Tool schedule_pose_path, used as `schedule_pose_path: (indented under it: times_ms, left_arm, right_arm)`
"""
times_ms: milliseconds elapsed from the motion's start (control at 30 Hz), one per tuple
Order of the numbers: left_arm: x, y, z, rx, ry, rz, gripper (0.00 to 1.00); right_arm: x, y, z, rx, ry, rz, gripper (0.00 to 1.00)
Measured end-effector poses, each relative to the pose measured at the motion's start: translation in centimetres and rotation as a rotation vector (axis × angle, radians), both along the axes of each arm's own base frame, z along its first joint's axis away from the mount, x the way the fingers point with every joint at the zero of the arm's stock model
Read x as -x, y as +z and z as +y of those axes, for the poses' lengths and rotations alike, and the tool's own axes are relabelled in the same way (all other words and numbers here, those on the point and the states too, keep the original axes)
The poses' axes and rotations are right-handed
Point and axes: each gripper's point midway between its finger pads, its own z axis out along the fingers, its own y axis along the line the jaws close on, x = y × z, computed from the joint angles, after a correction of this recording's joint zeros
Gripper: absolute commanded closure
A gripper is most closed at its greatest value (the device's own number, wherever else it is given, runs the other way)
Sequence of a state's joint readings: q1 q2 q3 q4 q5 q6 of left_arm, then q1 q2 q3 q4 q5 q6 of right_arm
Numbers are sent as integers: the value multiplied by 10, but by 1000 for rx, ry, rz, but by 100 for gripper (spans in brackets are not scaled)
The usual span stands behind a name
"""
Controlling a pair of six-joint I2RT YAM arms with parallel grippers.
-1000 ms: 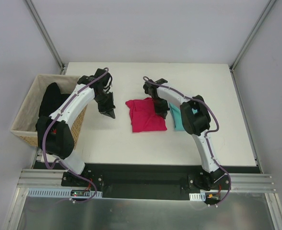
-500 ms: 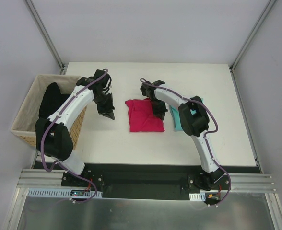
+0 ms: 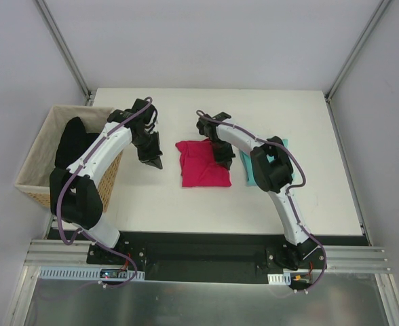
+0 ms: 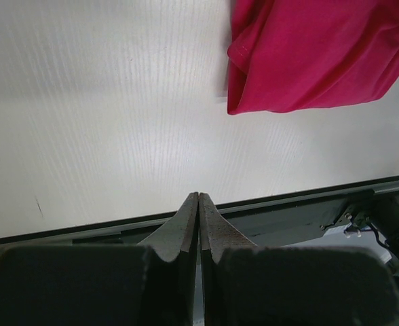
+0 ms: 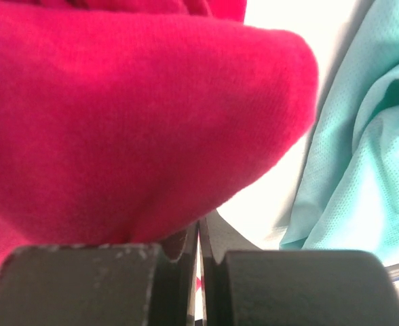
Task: Fold and stack the t-shirts
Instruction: Put the neatly folded tshirt into the corner of the board with both arms
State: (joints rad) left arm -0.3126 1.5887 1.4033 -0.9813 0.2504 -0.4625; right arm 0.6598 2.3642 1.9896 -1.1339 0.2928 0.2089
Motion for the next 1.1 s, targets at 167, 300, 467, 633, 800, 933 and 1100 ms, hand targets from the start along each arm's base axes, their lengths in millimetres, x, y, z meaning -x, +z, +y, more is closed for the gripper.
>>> schedule_pose_path:
  times_ms: [167, 300, 467, 633, 800, 933, 1100]
  left_arm:
    - [0, 0, 0, 0, 0, -1, 100]
    - [0, 0, 0, 0, -1, -1, 100]
    - [0, 0, 0, -1, -6, -3, 79]
    - [-3, 0, -1, 2, -8, -12, 78]
    - [-13, -1, -10, 33, -17, -15, 82]
    - [-20, -5, -21, 53, -37, -4, 83]
    - [-27, -3, -54, 83, -112, -8, 82]
  right_arm:
    - [-2, 0, 4, -5, 3, 5, 99]
    - [-2, 0, 5, -6, 4, 7, 85]
    - [-4, 3, 1, 21, 7, -10, 63]
    - [-12, 12, -13, 86, 12, -52, 62]
    - [-30, 47, -34, 104, -17, -134, 62]
    - [-55, 94, -58, 77, -70, -251, 61]
    - [-78, 139, -108, 94, -163, -362, 61]
